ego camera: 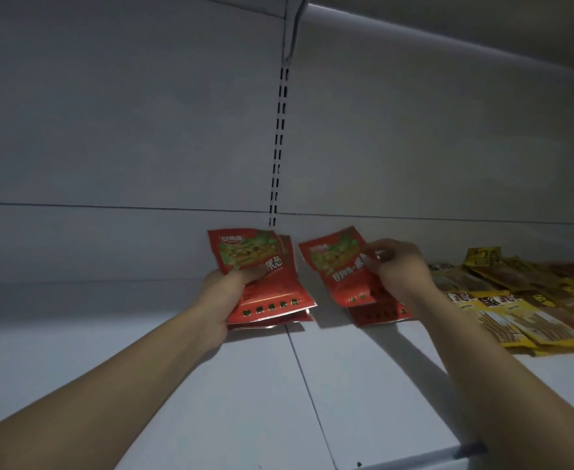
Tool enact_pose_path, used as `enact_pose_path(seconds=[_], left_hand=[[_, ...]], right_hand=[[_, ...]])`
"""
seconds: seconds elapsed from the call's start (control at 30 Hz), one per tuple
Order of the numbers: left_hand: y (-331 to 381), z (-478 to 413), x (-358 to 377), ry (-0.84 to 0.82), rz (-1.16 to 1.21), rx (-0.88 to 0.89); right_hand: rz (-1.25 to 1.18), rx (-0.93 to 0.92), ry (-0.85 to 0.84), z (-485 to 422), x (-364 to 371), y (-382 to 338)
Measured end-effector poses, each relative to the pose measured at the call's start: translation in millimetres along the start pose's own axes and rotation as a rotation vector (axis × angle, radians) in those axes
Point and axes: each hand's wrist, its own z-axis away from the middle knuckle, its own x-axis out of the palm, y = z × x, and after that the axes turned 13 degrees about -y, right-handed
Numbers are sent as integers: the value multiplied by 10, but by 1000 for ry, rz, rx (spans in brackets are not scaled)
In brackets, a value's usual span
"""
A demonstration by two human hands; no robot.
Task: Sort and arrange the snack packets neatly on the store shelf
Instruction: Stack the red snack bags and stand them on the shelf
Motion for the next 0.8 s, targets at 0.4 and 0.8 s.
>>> enact_pose_path(seconds=[0.4,0.8], left_hand=[[-14,1,41,-58,-54,-64],[-17,-23,14,33,-100,154]], right_hand=[[953,-57,-228,393,380,61],[305,-145,-269,316,343,-569]])
